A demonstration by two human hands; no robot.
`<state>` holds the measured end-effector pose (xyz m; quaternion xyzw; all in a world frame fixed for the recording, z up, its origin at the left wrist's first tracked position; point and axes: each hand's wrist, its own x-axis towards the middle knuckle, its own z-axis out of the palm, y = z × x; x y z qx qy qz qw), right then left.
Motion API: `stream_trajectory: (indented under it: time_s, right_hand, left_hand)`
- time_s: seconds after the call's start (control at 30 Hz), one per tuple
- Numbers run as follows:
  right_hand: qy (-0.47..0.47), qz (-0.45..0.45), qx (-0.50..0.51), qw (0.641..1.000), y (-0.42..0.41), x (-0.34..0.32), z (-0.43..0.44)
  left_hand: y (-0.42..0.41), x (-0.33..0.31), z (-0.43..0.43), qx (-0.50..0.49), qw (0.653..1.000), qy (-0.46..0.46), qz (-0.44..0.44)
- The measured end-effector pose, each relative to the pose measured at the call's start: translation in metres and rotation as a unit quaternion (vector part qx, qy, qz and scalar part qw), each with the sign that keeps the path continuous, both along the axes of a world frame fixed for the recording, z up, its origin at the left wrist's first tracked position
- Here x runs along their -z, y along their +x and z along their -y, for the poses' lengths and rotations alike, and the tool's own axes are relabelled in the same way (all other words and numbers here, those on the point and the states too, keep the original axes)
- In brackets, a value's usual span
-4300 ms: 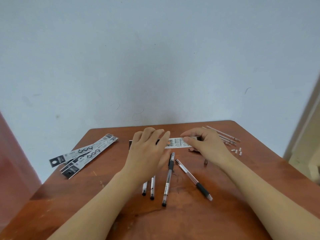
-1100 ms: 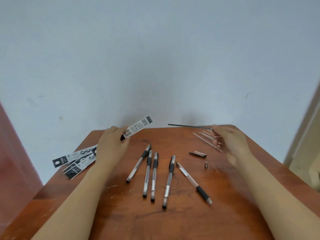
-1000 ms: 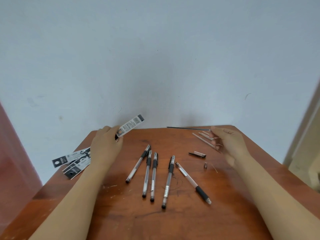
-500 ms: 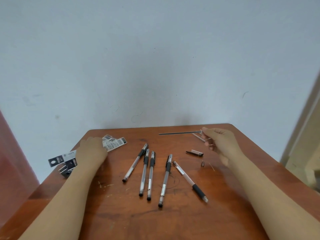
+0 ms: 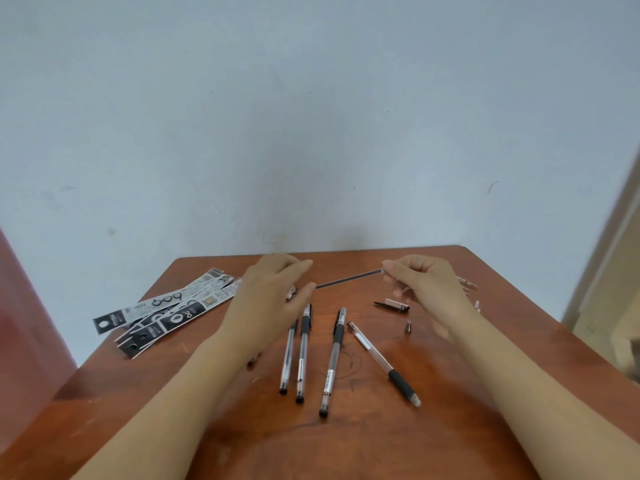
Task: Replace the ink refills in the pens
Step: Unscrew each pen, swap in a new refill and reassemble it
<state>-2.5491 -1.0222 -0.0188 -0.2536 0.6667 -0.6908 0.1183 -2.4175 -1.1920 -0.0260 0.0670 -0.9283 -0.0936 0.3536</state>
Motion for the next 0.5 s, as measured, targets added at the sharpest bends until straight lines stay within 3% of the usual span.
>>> stream_trajectory:
  time_s: [0.2,0.5]
  right_hand:
    - [0.021,-0.04,-0.03,0.999,0.008,0.003,0.005]
    - [0.038,-0.042,-0.058,0.997,0.011,0.002,0.006]
  left_hand:
    - [-0.007,0.011,-0.012,0.054,0.998,0.012,0.043]
    - [-0.009,0.01,-0.014,0.047,0.995,0.025,0.083]
